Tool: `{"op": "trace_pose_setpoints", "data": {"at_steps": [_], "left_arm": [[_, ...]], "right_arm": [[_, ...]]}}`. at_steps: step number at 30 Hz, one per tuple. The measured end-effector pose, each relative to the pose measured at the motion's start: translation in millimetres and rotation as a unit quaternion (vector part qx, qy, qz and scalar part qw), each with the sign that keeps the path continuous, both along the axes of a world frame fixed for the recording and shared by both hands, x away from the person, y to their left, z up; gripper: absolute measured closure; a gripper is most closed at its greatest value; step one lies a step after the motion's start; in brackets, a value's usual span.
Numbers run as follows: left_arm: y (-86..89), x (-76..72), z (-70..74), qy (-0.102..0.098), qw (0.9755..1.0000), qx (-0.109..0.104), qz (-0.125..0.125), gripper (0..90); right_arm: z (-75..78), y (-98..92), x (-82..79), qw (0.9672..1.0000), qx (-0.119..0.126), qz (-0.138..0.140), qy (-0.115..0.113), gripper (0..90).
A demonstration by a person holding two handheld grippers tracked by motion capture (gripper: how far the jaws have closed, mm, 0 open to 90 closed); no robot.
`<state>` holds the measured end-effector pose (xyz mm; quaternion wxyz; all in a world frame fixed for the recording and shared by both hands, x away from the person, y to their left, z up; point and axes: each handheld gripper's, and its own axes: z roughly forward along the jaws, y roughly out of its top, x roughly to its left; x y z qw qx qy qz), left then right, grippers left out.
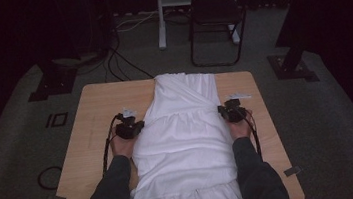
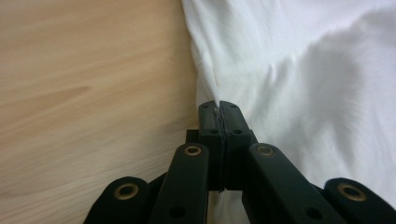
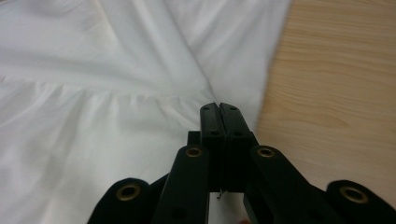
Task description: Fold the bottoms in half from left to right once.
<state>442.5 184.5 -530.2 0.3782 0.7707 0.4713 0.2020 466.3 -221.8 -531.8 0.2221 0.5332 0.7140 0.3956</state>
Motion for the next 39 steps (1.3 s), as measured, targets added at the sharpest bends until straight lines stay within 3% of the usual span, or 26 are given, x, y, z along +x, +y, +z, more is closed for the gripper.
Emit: {"op": "trace_pose_setpoints", "data": {"at_steps": [3, 6, 10, 18, 27, 29, 30, 32, 34, 39], "left_arm": [[3.5, -12.2, 7.7, -0.018, 0.9998, 0.009, 0.002, 89.8], [3.8, -25.0, 8.5, -0.020, 0.9991, 0.039, -0.003, 89.8], [4.3, -40.7, 3.2, -0.019, 0.9981, 0.058, -0.008, 89.7], [6.9, -87.5, -2.2, -0.022, 0.9977, 0.062, -0.019, 89.6], [5.0, -132.5, -6.5, -0.005, 0.9960, 0.071, -0.054, 89.4], [7.1, -133.2, -3.4, -0.010, 0.9962, 0.067, -0.055, 88.5], [9.1, -131.0, -0.7, -0.015, 0.9968, 0.063, -0.046, 85.5], [14.5, -122.9, 6.0, -0.023, 0.9978, 0.058, -0.021, 72.3], [20.0, -112.1, 13.4, -0.030, 0.9984, 0.047, -0.008, 69.0], [20.9, -80.3, 26.8, -0.035, 0.9988, 0.033, 0.008, 61.9]], "right_arm": [[-6.3, -8.1, -1.9, 0.9999, 0.005, -0.009, 0.013, 89.8], [-16.5, -5.0, -5.3, 0.9995, -0.015, 0.003, 0.029, 89.8], [-24.4, 2.6, -15.8, 0.9981, -0.041, 0.017, 0.043, 89.8], [-22.2, 9.0, -60.8, 0.9946, -0.074, 0.048, 0.054, 89.7], [-23.0, 3.7, -105.4, 0.9936, -0.058, 0.068, 0.069, 89.7], [-21.5, 2.5, -108.5, 0.9928, -0.055, 0.072, 0.079, 88.8], [-20.4, 1.5, -108.2, 0.9926, -0.049, 0.076, 0.080, 84.1], [-18.0, -1.4, -104.8, 0.9936, -0.037, 0.082, 0.069, 70.1], [-14.2, -5.6, -98.0, 0.9950, -0.012, 0.082, 0.054, 63.0], [-4.8, -3.8, -76.3, 0.9955, 0.009, 0.087, 0.034, 64.3]]}}
